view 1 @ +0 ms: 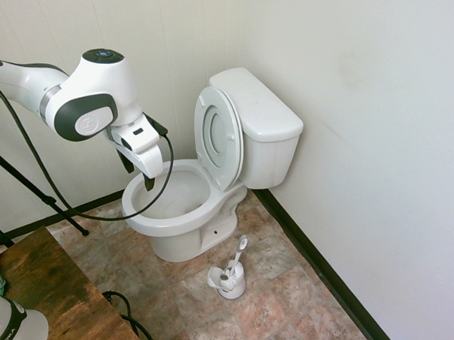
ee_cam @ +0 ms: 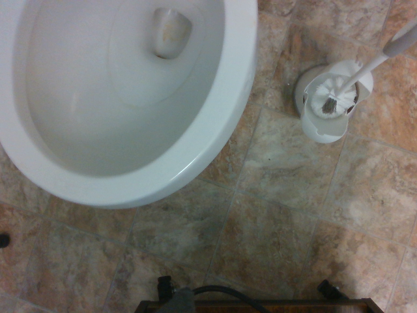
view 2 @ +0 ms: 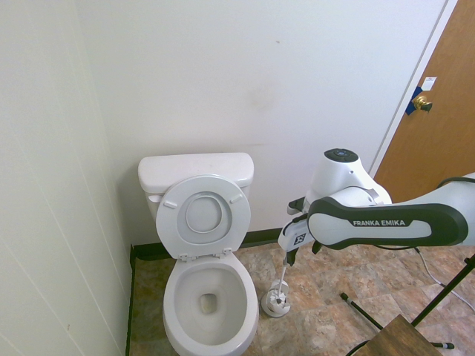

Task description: Clean the toilet

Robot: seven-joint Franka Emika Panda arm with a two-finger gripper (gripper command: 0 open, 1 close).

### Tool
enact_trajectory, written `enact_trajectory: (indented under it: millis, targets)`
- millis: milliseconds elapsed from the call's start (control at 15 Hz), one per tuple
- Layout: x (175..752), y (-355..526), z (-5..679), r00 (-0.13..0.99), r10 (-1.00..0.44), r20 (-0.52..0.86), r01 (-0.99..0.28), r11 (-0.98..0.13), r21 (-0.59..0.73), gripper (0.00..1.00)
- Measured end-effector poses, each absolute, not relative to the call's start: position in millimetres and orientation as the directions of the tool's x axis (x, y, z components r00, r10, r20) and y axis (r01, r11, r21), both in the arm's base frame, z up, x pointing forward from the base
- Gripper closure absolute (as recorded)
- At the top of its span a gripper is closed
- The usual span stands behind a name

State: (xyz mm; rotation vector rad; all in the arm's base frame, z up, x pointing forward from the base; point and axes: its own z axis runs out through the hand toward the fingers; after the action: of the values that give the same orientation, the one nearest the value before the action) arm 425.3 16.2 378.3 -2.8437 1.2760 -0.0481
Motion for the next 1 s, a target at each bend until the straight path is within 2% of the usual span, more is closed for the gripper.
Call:
enact_trajectory:
  millis: [200,400,600,1000]
  targets:
    - [432.8,9.6,375.4,0.648,-0.762,0.02,-0.761,-0.648,-0.04,0.0]
    - [471.6,-29.1,354.7,0.539,-0.842,0.03,-0.84,-0.54,-0.048,0.0]
    - [519.3,-69.0,306.3,0.421,-0.907,-0.001,-0.907,-0.421,-0.012,0.0]
    - [604.4,-131.6,187.2,0.267,-0.962,-0.063,-0.961,-0.271,0.053,0.0]
